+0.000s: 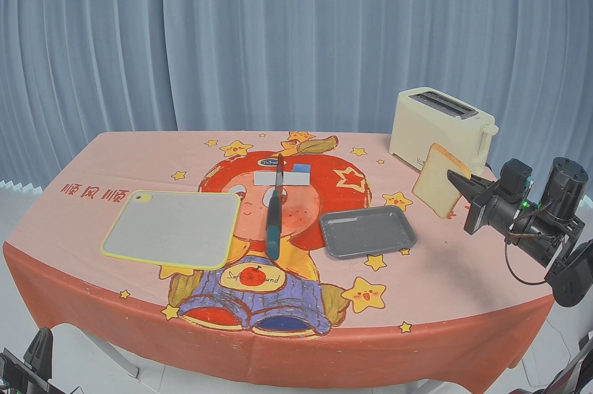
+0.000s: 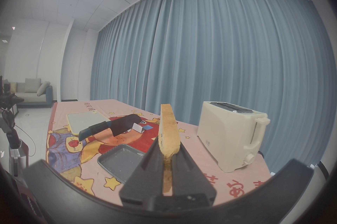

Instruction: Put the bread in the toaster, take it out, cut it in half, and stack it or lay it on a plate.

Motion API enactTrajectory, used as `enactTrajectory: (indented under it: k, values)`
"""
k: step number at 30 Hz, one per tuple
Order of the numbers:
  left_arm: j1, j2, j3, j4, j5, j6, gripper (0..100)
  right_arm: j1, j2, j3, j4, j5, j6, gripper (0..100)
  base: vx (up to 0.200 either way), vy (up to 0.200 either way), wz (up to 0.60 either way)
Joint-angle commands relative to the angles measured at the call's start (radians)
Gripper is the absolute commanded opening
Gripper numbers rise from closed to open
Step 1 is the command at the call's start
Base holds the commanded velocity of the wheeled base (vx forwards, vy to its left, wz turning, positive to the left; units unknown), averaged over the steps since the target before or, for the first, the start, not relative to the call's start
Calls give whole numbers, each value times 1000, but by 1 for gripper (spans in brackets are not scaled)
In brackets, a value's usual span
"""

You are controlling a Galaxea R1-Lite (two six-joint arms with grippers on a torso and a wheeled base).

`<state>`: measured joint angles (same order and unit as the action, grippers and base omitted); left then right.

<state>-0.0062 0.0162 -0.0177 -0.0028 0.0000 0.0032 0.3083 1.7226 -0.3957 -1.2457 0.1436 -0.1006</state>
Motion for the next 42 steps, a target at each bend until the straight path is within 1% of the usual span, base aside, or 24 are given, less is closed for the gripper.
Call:
enactTrajectory:
  k: [1, 20, 22, 36, 40, 42]
  values:
    - [0, -2, 18, 0, 0, 0, 0, 2, 2, 3, 0, 1, -1, 0, 0, 200, 0]
    - [0, -2, 18, 0, 0, 0, 0, 2, -3, 5, 0, -1, -2, 0, 0, 200, 0]
    - [0, -2, 18, 0, 0, 1, 0, 18, -4, 9, 0, -2, -2, 0, 0, 200, 0]
    - [0, -2, 18, 0, 0, 1, 0, 23, -6, 17, -3, -2, -1, 0, 0, 200, 0]
    - [0, -2, 18, 0, 0, 1, 0, 34, -4, 18, -3, -4, -1, 0, 0, 200, 0]
    - [0, -2, 18, 0, 0, 1, 0, 38, -4, 23, -3, -4, -1, 0, 0, 0, 0]
